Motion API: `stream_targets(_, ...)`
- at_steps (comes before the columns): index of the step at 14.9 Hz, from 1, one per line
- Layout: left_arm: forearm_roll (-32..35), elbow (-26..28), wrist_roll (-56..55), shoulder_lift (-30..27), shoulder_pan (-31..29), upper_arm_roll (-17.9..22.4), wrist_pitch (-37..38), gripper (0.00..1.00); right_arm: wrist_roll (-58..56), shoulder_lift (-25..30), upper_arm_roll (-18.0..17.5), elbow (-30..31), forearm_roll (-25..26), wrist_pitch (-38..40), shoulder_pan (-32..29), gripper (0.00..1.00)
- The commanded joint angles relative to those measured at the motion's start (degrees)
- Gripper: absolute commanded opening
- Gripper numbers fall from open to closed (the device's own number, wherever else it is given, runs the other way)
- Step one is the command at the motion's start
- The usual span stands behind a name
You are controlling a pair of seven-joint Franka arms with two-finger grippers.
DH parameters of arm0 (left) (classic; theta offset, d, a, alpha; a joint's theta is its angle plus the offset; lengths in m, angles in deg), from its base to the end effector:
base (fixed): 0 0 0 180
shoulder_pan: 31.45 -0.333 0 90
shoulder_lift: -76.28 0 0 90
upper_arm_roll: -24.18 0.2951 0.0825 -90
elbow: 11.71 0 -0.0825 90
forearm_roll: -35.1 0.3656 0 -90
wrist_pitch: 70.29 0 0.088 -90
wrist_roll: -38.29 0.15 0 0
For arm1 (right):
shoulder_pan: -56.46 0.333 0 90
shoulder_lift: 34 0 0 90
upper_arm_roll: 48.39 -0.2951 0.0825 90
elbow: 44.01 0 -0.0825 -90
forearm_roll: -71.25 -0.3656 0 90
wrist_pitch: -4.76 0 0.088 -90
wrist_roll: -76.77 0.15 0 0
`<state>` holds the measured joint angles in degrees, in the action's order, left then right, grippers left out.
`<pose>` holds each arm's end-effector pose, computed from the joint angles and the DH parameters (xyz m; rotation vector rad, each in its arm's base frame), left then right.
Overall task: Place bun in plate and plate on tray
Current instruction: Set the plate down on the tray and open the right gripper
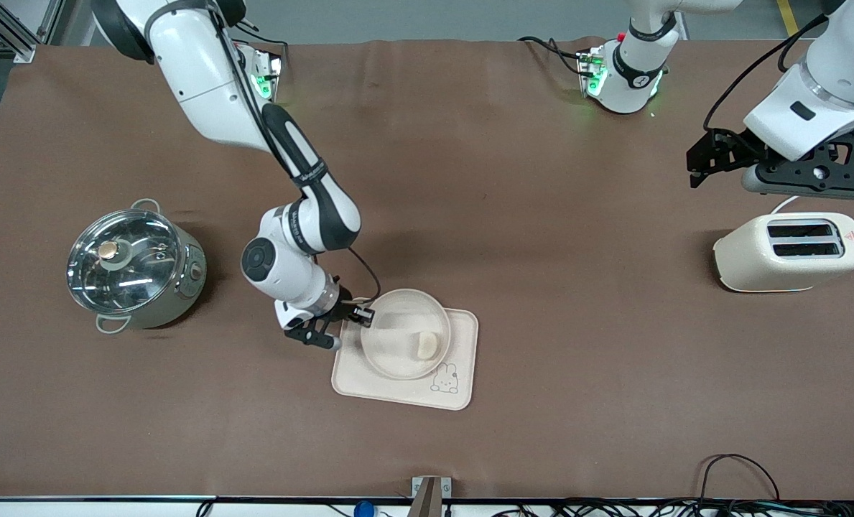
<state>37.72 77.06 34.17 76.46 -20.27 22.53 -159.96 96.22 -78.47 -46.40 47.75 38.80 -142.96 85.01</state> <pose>0.5254 -0.1126 0.5683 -3.0893 0.2344 -0.0297 0.6191 0.3156 0.1502 -2.7309 0.4344 -0.0772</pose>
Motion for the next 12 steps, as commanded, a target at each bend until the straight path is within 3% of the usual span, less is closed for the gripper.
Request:
stream_targets(1, 0.46, -2.28, -0.28, 1.05, -0.2, 0.51, -0.15, 1.0, -1.17, -1.23, -0.68, -1.93, -1.03, -0.38, -0.33, 0.0)
stream_targets(9, -0.24, -4.83, 0.95, 1.49, -0.64, 1.04, -0.14, 1.0, -1.25, -3.26, -0.68, -5.46, -1.04, -0.47, -1.39, 0.01)
stream_targets(12, -0.15, -4.83, 0.95, 1.67, -0.64, 1.04, -0.14, 1.0, -1.43, -3.34, -0.68, -5.46, -1.12, -0.47, -1.65, 0.1)
